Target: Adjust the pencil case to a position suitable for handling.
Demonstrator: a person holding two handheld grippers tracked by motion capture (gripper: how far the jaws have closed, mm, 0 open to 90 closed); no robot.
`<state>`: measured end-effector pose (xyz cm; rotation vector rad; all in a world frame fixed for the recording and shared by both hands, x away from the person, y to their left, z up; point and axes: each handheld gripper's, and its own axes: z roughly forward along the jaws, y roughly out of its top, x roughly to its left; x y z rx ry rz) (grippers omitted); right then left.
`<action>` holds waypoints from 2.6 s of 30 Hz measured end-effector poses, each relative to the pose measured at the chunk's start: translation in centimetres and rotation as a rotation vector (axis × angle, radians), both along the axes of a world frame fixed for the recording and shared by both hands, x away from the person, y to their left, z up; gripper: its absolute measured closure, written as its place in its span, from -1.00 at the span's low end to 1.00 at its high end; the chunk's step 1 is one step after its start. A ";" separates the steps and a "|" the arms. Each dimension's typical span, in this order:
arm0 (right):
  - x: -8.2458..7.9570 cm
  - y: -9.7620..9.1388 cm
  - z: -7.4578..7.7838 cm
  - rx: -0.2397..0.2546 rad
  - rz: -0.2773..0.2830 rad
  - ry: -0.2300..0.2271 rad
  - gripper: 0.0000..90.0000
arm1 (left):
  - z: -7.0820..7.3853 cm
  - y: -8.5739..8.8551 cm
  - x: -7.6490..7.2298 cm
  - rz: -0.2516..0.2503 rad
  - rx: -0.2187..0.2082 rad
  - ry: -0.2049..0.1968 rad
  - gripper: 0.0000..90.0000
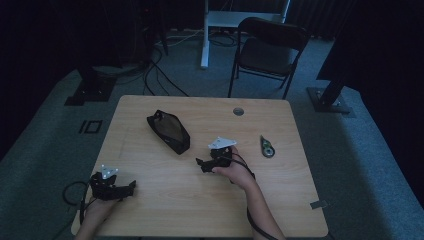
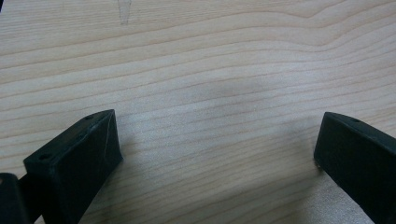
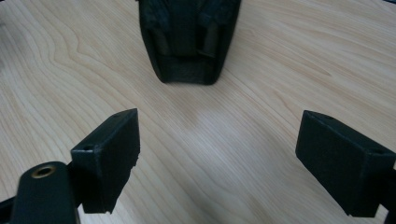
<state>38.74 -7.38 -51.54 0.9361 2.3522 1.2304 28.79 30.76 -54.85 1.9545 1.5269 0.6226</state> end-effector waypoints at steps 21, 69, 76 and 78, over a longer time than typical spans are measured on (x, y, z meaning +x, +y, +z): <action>1.0 4.5 -0.1 0.031 0.036 -0.017 -0.62 | 0.0 0.0 0.0 0.000 0.000 0.000 -0.99; 2.3 5.0 -0.1 -0.002 -0.012 -0.024 0.61 | 0.0 0.0 0.0 0.000 0.000 0.000 -0.99; 1.7 3.6 -0.1 -0.001 -0.025 -0.018 0.61 | 0.0 0.0 0.0 0.000 0.000 0.000 -0.99; 1.6 3.1 -0.1 0.003 -0.035 -0.018 0.61 | 0.0 0.0 0.0 0.000 -0.001 0.000 -0.99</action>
